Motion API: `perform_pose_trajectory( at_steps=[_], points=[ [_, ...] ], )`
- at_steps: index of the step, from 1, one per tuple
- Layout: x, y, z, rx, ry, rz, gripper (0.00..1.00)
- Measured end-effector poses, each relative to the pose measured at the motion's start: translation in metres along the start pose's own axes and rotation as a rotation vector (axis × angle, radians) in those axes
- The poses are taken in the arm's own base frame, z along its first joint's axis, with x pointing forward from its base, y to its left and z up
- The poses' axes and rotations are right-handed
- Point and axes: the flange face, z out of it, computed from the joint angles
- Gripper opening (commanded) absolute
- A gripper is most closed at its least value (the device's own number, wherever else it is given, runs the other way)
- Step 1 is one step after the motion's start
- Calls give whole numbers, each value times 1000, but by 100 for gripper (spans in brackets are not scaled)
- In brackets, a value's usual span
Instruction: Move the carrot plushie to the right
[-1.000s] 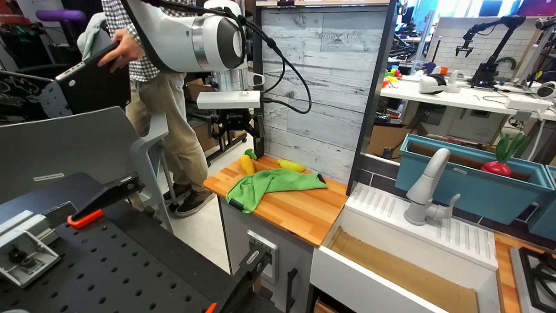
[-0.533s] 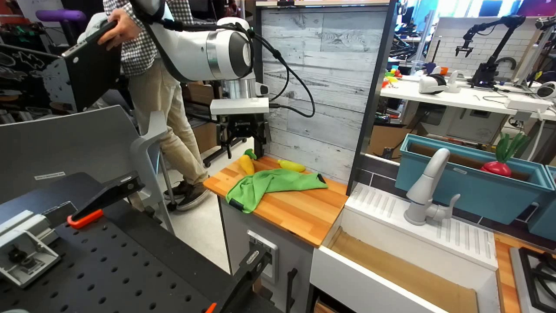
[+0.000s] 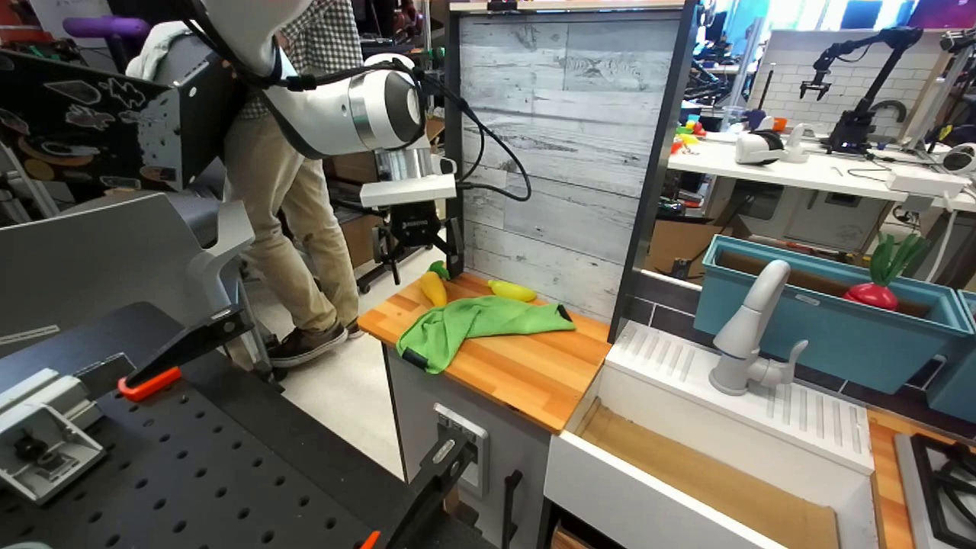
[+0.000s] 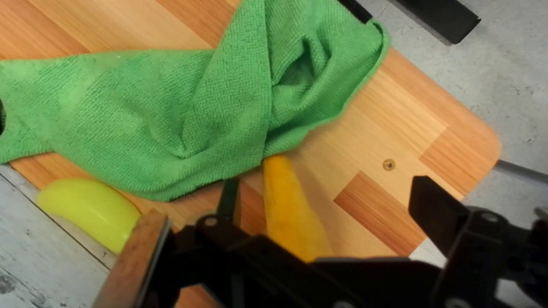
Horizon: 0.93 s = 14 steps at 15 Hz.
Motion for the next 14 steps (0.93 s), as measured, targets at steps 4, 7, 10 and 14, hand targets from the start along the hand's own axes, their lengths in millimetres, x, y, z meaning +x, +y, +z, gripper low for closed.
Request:
perform_pose_trajectory(
  at_steps=[4, 7, 10, 14],
  points=[
    [9, -7, 12, -39, -5, -13, 100],
    [13, -9, 16, -60, -6, -19, 100],
    [13, -9, 16, -62, -7, -19, 100],
    [12, -10, 17, -60, -9, -20, 100]
  ],
)
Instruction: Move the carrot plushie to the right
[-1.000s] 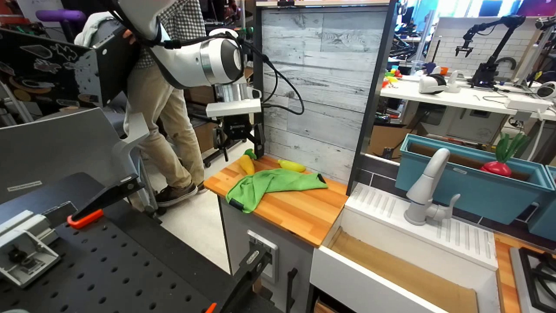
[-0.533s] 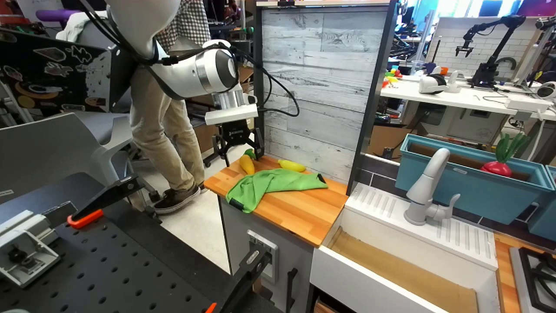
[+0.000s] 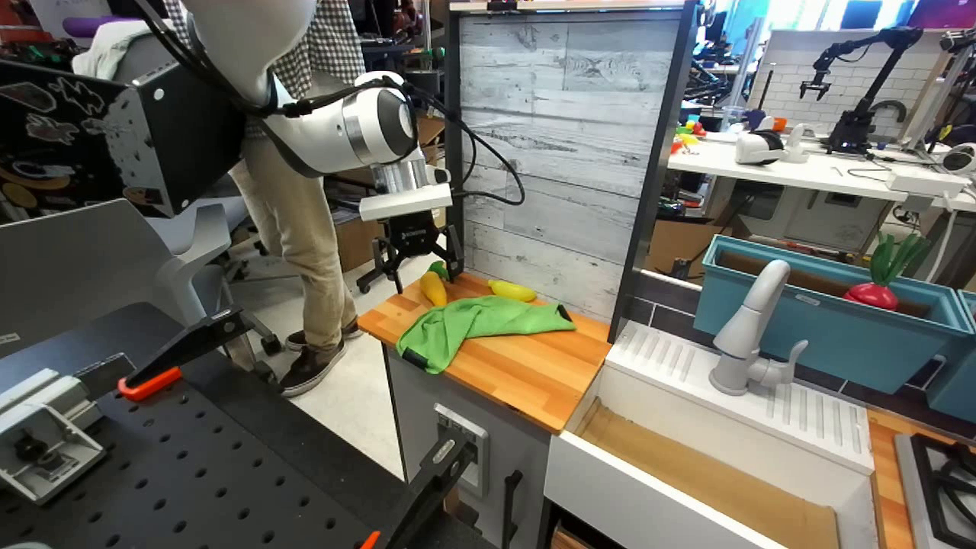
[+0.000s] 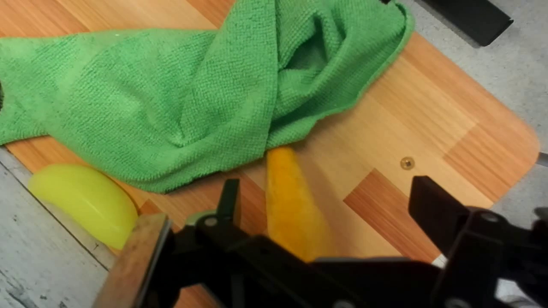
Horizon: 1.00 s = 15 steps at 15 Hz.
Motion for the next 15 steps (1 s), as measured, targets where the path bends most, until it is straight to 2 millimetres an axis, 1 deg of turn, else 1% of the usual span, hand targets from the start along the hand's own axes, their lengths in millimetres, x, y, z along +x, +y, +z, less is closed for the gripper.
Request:
perform_pose_trajectory(
  at_steps=[6, 11, 12, 13, 14, 15],
  points=[
    [1, 0, 2, 4, 27, 0, 100],
    [4, 0, 14, 20, 122, 7, 100],
    [4, 0, 18, 25, 135, 11, 75],
    [3, 1, 22, 32, 144, 16, 73],
    [2, 2, 27, 39, 147, 18, 66],
    [1, 3, 30, 48, 149, 20, 56]
  ],
)
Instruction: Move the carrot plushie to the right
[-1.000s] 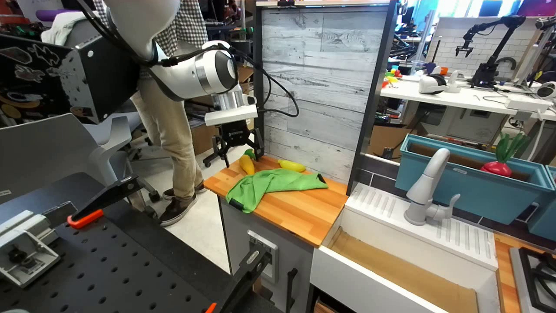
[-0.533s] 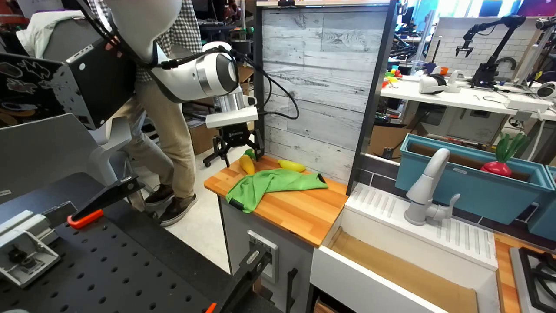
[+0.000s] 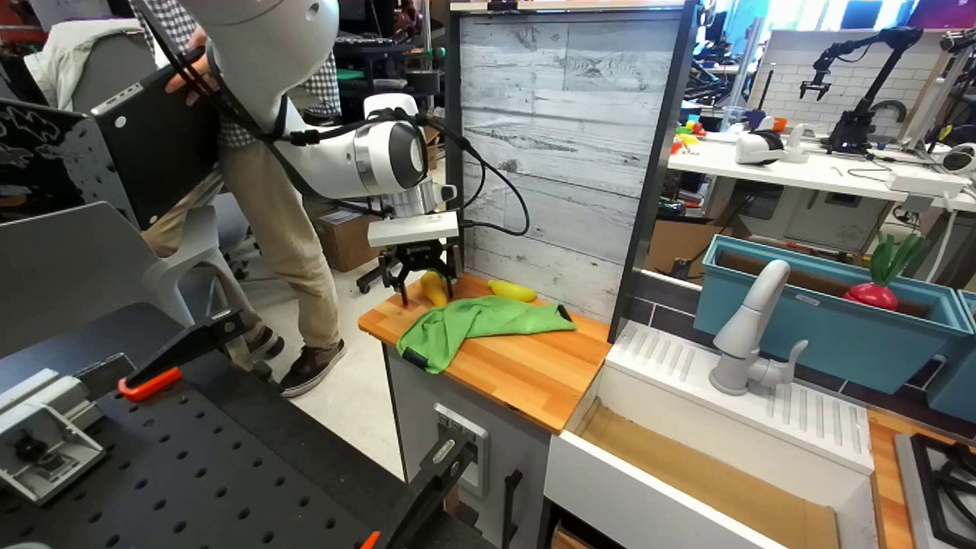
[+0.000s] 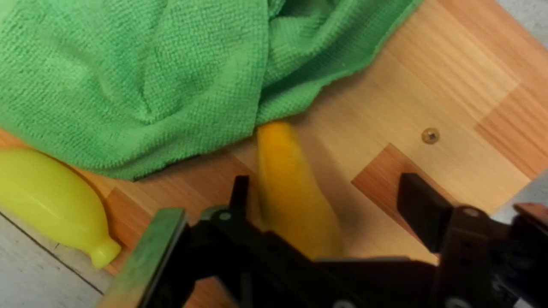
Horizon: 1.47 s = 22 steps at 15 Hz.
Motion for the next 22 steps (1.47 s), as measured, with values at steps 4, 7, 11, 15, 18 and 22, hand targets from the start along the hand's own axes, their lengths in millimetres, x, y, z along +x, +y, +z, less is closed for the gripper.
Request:
perform_pose_trajectory(
  at_steps=[4, 7, 11, 15, 18, 22],
  points=[
    [-1, 1, 2, 29, 9, 5, 29],
    [-1, 4, 1, 24, 11, 0, 8],
    [-2, 6, 0, 8, 8, -11, 3],
    [-2, 5, 0, 6, 5, -12, 3],
    [-2, 1, -1, 7, 0, -21, 3],
    [1, -17, -4, 7, 15, -36, 3]
  ],
)
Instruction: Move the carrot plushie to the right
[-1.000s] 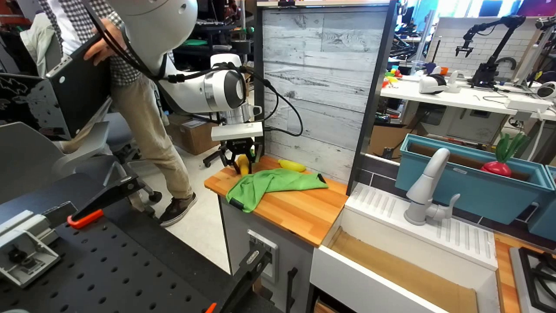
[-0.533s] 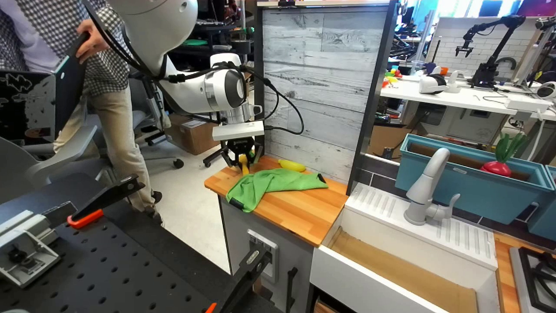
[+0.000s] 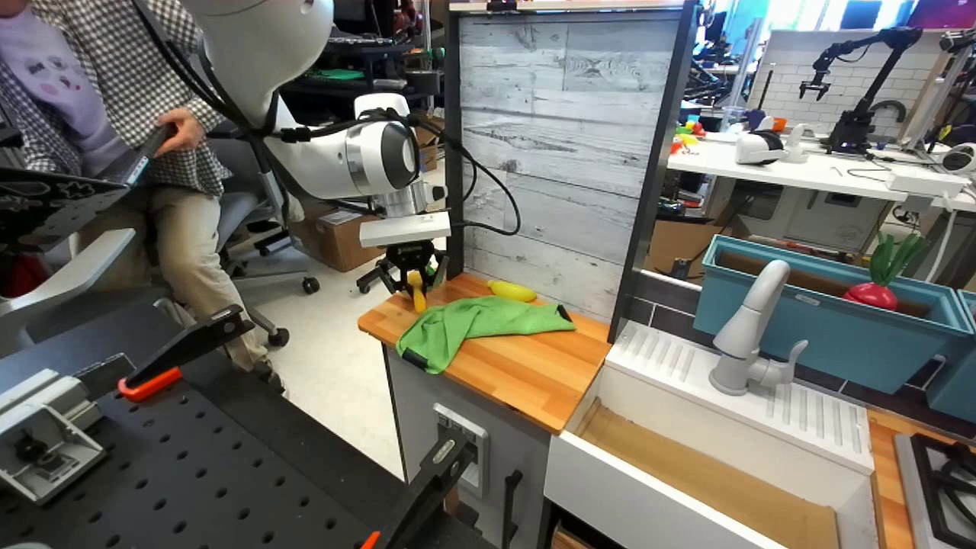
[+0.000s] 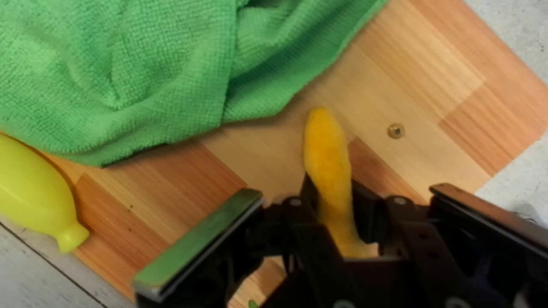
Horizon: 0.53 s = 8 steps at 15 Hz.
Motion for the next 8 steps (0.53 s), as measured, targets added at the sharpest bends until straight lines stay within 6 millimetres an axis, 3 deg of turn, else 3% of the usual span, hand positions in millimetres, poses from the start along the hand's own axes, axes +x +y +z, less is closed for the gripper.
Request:
perform_pose_trajectory(
  at_steps=[4, 8],
  points=[
    [-4, -13, -12, -1, 43, 22, 3],
    [-27, -3, -28, -18, 81, 74, 3]
  ],
)
